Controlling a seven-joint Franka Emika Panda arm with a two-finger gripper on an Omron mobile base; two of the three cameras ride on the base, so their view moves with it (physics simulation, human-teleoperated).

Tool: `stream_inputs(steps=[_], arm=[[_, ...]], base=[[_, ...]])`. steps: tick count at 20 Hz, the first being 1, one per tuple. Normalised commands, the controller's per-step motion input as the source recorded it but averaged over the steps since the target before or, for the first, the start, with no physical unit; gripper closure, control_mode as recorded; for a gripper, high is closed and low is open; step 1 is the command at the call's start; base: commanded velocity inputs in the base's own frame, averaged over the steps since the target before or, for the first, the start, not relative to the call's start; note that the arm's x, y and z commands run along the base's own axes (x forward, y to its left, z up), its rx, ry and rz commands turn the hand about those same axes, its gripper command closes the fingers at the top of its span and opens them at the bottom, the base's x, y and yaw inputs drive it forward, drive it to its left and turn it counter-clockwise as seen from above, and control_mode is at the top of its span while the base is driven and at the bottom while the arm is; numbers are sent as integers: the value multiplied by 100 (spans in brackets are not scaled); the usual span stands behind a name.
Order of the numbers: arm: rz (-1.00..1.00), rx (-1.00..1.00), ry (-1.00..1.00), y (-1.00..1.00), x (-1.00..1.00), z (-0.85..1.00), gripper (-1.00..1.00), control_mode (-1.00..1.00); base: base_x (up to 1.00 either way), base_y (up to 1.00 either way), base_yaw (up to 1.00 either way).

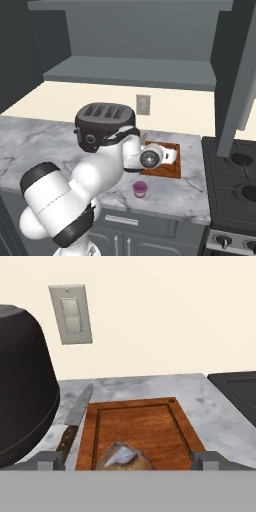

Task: Pick the bread, place it on the cutting board, pick the jam, place it on the counter, and close the cabinet.

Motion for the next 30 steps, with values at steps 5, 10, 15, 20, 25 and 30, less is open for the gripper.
stream_inputs(steps=[5,10,15,20,25,30], arm=[[0,0,-9,0,-14,29,-100,-100],[0,0,-7,0,-10,25,-100,-100],[0,0,-3,-7,-9,22,-100,-100],[0,0,0,-22,-8,15,-100,-100],[0,0,0,-20,-11,25,-100,-100],[0,0,0,-17,-24,27,-100,-100]], base=[[0,0,0],[0,0,0],[0,0,0],[0,0,0],[0,0,0],[0,0,0]])
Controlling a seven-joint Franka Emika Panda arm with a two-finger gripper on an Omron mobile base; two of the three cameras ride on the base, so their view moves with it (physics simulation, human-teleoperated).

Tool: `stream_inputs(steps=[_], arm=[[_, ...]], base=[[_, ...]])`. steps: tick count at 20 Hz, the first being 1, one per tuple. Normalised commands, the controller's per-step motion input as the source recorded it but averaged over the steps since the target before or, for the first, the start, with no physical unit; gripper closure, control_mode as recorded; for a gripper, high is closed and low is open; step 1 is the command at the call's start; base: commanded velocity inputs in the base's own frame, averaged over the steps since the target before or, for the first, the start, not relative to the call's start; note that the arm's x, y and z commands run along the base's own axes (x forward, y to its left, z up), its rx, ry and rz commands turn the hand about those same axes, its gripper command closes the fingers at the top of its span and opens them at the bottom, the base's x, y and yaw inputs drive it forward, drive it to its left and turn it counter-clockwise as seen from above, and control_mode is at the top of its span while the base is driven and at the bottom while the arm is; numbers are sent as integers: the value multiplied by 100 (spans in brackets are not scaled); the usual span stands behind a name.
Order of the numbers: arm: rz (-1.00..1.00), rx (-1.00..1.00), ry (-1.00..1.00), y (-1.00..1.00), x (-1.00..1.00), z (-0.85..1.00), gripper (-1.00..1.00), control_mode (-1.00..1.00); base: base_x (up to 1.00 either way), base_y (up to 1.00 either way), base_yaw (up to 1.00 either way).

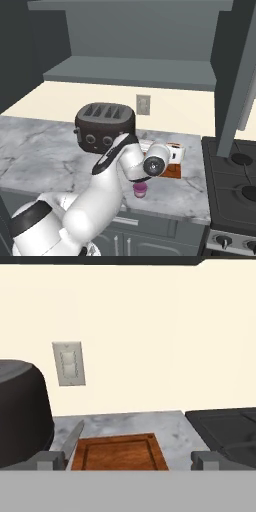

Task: Pick the bread, place it on the cutting board, pick the jam, place it on the counter, and close the cabinet.

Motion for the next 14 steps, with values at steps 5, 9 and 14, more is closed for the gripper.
stream_inputs(steps=[5,9,14], arm=[[0,0,-3,-10,-36,27,-100,-100],[0,0,-8,-3,-42,25,-100,-100],[0,0,-6,-5,-42,34,-100,-100]], base=[[0,0,0],[0,0,0],[0,0,0]])
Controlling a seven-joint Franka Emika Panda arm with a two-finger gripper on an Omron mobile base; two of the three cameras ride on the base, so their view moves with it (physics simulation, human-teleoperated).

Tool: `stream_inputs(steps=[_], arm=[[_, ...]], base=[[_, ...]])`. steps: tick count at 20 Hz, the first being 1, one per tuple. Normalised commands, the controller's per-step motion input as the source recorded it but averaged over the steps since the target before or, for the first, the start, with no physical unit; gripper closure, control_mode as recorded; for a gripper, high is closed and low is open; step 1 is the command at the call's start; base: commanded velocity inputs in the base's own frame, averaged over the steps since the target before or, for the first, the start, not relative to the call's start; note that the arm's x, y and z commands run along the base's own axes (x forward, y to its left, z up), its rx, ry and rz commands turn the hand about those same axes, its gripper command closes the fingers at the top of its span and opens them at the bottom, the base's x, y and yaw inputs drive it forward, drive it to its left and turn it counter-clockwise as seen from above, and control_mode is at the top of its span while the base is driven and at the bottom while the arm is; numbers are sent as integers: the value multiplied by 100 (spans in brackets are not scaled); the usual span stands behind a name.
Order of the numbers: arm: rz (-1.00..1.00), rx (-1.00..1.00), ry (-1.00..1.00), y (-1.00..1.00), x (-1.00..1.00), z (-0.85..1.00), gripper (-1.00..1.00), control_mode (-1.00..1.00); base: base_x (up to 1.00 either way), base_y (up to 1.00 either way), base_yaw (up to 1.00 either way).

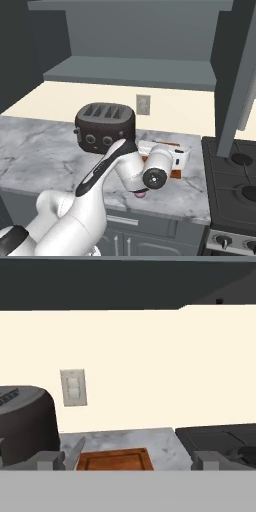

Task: Pick the bread, place it on the cutting board, pick the jam, place it on the counter, and close the cabinet.

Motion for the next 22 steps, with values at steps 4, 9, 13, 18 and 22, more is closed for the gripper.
stream_inputs(steps=[4,9,13,18,22], arm=[[0,0,-2,0,-37,25,-100,-100],[0,0,-1,0,-41,25,-100,-100],[0,0,-1,-4,-43,28,-100,-100],[0,0,-2,-13,-37,29,-100,-100],[0,0,-3,-11,-28,15,-100,-100]], base=[[0,0,0],[0,0,0],[0,0,0],[0,0,0],[0,0,0]])
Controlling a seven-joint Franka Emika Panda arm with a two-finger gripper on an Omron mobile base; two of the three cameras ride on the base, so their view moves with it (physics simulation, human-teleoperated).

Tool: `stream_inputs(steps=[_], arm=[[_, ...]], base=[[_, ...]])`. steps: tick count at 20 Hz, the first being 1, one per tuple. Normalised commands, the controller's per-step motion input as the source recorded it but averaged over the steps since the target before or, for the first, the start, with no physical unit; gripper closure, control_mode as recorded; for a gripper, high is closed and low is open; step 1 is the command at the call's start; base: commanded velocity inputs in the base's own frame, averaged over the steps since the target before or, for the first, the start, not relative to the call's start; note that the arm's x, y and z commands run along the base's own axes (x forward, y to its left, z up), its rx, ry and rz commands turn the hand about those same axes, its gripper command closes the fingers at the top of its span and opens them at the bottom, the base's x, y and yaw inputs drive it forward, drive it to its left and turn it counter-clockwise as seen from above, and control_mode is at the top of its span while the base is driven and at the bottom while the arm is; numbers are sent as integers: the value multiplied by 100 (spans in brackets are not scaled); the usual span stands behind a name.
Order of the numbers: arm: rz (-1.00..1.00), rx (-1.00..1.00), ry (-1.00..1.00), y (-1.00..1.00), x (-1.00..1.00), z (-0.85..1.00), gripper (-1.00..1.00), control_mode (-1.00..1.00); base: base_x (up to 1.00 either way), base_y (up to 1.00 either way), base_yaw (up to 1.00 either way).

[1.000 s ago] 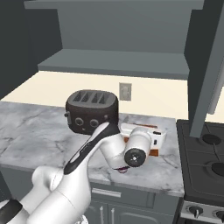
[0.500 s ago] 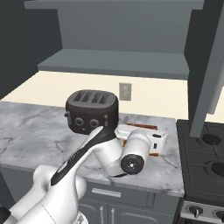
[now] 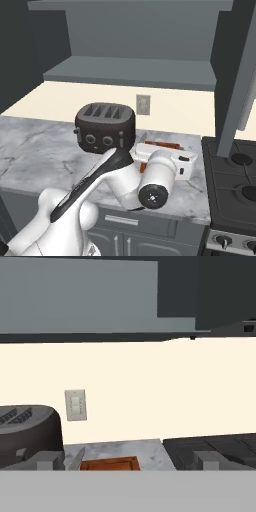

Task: Pick the bread, place it on the cutting board, pick the jam, place it on the counter, and close the cabinet.

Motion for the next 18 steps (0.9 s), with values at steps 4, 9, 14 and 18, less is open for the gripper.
stream_inputs(steps=[4,9,14,18], arm=[[0,0,-1,-15,-29,17,-100,-100],[0,0,-1,-17,-28,20,-100,-100],[0,0,0,-11,-32,19,-100,-100],[0,0,0,-9,-36,12,-100,-100]], base=[[0,0,0],[0,0,0],[0,0,0],[0,0,0]])
